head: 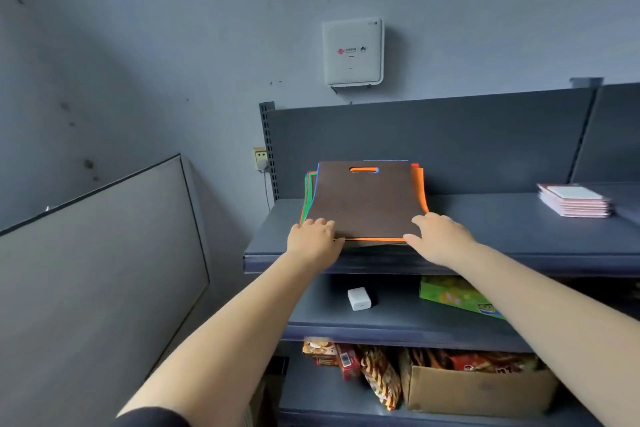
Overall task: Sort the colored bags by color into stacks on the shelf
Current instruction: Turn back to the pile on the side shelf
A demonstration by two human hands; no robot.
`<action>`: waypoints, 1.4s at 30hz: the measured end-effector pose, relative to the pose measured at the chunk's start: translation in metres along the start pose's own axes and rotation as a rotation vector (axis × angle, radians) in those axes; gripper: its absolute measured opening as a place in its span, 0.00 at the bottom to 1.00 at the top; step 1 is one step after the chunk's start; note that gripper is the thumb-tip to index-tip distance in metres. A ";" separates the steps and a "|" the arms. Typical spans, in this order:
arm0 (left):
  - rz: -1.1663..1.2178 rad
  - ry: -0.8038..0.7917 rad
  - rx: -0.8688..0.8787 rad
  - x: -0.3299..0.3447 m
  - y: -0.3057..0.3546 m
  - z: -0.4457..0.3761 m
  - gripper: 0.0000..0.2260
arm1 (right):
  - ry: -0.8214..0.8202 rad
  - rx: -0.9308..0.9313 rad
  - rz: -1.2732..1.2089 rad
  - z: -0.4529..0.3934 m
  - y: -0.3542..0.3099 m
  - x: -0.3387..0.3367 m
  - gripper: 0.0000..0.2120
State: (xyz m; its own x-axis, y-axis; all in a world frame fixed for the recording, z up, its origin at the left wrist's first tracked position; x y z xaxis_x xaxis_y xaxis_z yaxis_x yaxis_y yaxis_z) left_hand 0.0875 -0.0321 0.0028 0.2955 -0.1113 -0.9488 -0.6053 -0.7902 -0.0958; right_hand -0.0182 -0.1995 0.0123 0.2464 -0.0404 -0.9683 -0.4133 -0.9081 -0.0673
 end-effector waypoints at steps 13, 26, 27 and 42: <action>0.234 0.068 0.135 0.046 -0.012 -0.052 0.19 | 0.021 0.436 -0.262 -0.061 0.048 0.041 0.18; 0.240 0.055 -0.084 0.055 -0.053 -0.082 0.20 | 0.213 0.644 -0.460 -0.075 0.103 0.018 0.15; 0.229 0.041 -0.135 0.058 -0.062 -0.083 0.22 | 0.186 0.659 -0.452 -0.073 0.105 0.020 0.16; 0.728 -0.046 -0.537 0.070 -0.105 -0.087 0.16 | 0.222 0.649 -0.585 -0.068 0.114 0.022 0.07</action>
State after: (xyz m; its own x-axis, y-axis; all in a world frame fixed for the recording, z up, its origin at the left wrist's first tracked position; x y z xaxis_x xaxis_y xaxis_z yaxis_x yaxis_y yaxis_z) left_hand 0.2360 -0.0089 -0.0279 -0.0622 -0.6785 -0.7320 -0.2015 -0.7098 0.6750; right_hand -0.0004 -0.3318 -0.0006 0.7085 0.2139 -0.6725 -0.5657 -0.3976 -0.7224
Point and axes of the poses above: each hand's wrist, its own z-axis away from the middle knuckle, its own x-axis out of the palm, y = z × x, the point moved 9 cm from there along -z, towards the middle knuckle, and after that the axes turned 6 degrees about y, right-handed, at the moved point
